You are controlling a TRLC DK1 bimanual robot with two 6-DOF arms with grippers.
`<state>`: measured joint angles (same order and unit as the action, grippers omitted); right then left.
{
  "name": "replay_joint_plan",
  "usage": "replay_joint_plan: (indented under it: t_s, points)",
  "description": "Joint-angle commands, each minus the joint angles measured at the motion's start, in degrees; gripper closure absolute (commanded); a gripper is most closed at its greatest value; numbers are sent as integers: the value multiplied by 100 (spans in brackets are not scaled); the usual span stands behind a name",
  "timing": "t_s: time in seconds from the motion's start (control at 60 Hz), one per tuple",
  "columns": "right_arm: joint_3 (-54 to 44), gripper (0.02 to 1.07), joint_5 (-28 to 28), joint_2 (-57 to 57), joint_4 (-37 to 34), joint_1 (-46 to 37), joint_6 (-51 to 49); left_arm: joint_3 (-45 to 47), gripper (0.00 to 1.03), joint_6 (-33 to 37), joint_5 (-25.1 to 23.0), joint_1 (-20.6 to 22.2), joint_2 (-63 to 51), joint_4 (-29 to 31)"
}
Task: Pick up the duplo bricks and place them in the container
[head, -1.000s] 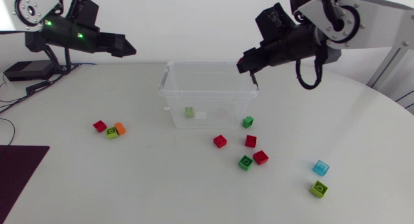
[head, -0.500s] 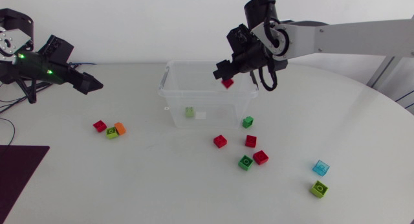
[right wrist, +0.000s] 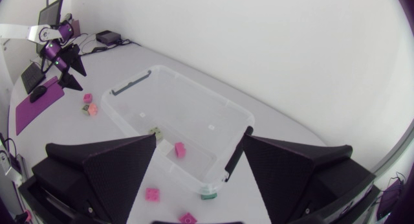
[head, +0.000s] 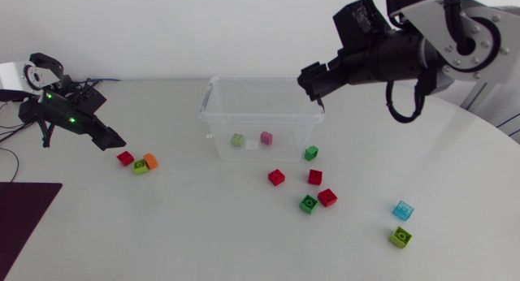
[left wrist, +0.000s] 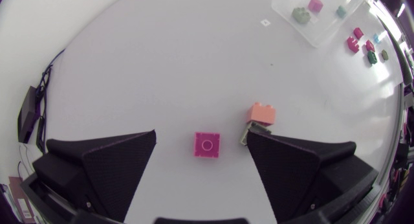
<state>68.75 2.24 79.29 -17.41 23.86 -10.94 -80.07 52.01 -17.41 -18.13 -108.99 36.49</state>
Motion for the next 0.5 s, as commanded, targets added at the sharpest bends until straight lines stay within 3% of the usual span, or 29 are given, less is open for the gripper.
replay_joint_plan:
  t_s: [0.0,0.483]
  points:
    - [-415,10,31,-265,-140,-109,-154,-281,7,389,62,-94,-272,192]
    - [-1962,10,593,-1600,-333,-1252,-339,-791,12,679,493,126,-1230,455]
